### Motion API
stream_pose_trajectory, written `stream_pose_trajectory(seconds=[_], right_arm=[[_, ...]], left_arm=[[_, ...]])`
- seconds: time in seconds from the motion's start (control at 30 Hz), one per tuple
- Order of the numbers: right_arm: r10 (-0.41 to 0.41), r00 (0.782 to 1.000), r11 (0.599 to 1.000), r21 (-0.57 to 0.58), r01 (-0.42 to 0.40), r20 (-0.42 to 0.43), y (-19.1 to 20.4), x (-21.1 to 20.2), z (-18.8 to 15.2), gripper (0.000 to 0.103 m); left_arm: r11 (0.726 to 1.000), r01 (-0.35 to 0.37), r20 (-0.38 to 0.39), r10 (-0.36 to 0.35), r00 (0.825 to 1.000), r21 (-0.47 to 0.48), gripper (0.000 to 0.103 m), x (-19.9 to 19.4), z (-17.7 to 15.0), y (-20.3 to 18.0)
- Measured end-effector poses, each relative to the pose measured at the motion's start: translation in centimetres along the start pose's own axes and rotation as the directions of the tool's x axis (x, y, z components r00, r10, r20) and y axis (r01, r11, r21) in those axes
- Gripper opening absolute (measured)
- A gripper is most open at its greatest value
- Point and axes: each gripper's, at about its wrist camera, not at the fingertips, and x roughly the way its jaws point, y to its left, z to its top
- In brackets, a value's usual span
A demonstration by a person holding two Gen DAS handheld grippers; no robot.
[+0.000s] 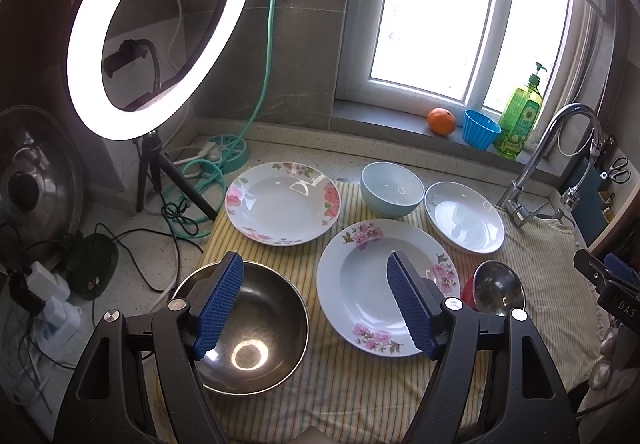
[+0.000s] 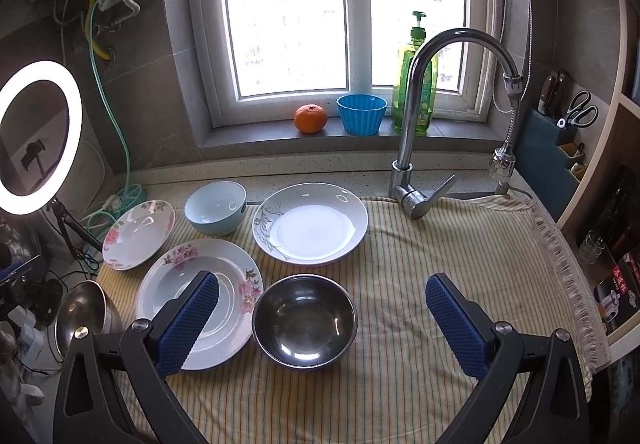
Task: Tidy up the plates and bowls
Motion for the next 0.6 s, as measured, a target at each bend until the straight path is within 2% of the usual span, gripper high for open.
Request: stream_pose_trajectory(seconds=[0.17,0.3,0.47,0.6], right_arm=[[0.019,1.0,0.999,-0.038,-0.019,-0.003,0.5,1.0,-0.1,0.102],[0.066,0.998,0.996,-0.058,-0.067,-0.013,0.8,1.9,0.2,0.102],[0.152,0.987,0.984,-0.084,-0.156,-0.052,1.3,3.5,0.9,0.102],[0.227,0.971,0.966,-0.112,-0.235,-0.081,2.1,4.6,1.7,0.102]], left_arm=[[0.999,0.024,-0.039,-0.025,0.999,-0.027,0.074,1.0,-0.6,0.4],[0.998,0.039,-0.066,-0.043,0.997,-0.056,0.074,1.6,-1.1,0.4],[0.996,0.045,-0.078,-0.051,0.996,-0.079,0.073,1.7,-1.7,0.2],[0.992,0.048,-0.079,-0.057,0.995,-0.12,0.072,1.5,-2.3,0.2]])
